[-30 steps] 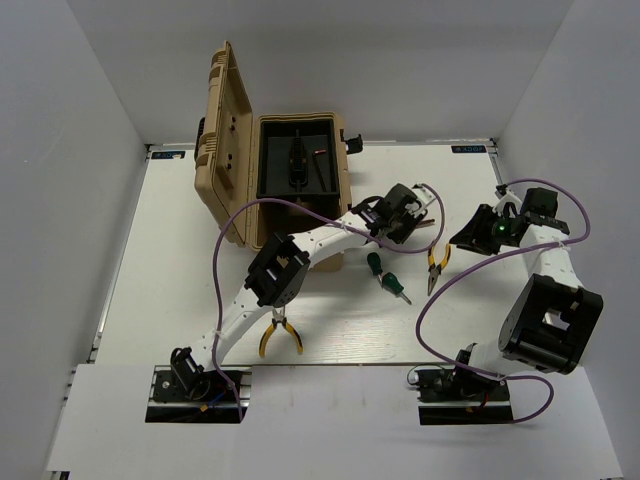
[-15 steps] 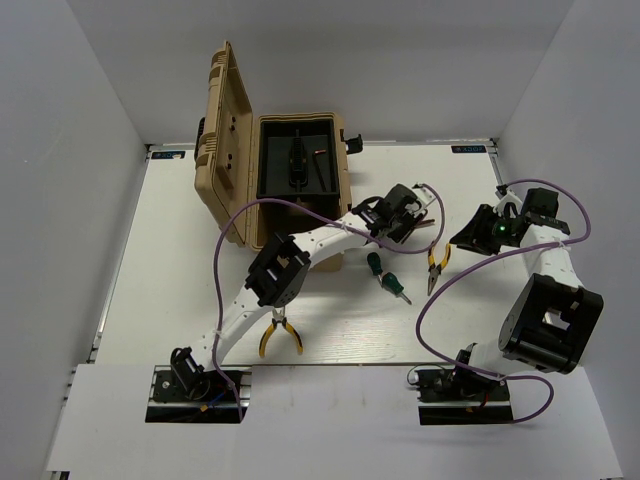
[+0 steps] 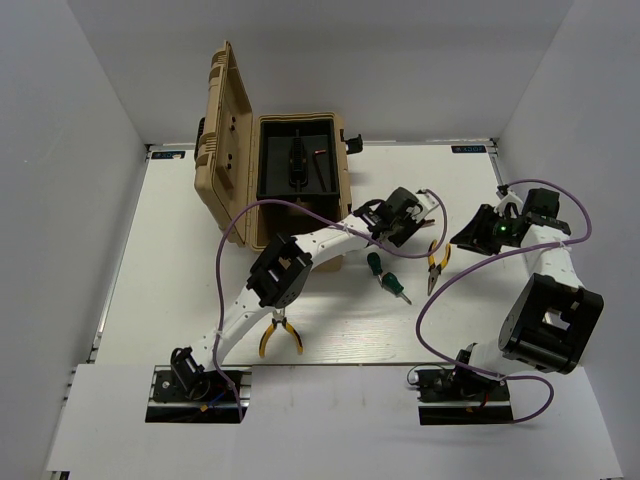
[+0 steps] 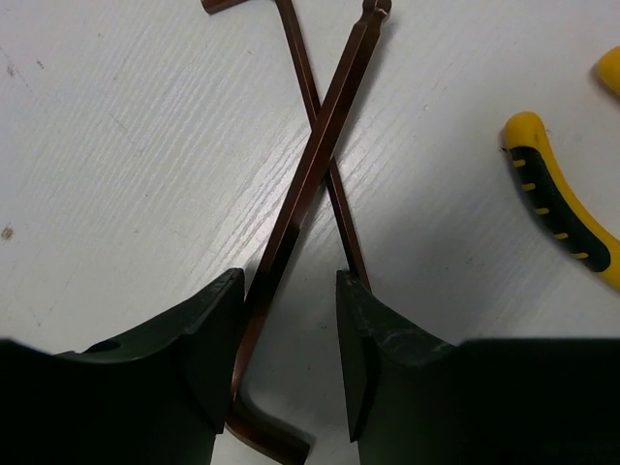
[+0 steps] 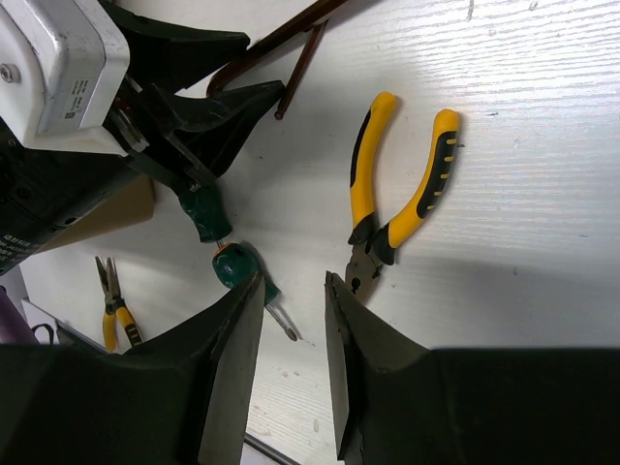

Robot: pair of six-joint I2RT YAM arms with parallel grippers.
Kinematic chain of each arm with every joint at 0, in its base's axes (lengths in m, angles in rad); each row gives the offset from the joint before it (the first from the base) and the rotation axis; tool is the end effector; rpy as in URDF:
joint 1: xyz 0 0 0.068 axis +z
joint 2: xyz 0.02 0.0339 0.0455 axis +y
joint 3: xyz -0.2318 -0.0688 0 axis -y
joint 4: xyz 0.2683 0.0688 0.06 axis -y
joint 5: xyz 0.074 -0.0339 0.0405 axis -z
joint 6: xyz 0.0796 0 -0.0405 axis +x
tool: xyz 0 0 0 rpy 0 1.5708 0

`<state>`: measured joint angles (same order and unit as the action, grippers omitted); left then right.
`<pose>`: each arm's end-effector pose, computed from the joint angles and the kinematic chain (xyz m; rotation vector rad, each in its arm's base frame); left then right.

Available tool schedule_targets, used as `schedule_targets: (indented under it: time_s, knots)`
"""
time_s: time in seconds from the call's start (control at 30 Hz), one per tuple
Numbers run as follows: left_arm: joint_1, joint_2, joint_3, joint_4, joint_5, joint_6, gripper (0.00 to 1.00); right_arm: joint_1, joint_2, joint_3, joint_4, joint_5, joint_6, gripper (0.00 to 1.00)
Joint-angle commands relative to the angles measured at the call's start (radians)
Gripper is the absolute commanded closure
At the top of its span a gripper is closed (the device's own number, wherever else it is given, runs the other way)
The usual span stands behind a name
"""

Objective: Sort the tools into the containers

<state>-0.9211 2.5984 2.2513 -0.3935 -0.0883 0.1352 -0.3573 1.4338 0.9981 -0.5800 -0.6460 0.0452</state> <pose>0.3711 -0.4769 0.0950 1.1331 2.0319 -0.2976 0.3254 -0.0703 0.1674 0.2572 2.4132 0.6919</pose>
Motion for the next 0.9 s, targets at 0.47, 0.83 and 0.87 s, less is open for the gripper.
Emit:
schedule_targets:
  time_s: [0.47,0.83,0.87]
  knots:
    - [-0.005,-0.043,0.059,-0.123,0.131,-0.017,0.55,-0.014,0.002,-0.004,-0.003,-0.034,-0.008,0.62]
    - [-0.025,-0.023,-0.056,-0.186,0.007,-0.037,0.59,-0.022,0.007,0.0,-0.009,-0.053,-0.004,0.62]
    - [-0.025,-0.023,-0.056,-0.186,0.007,-0.037,0.59,-0.023,0.01,0.002,-0.012,-0.053,-0.004,0.62]
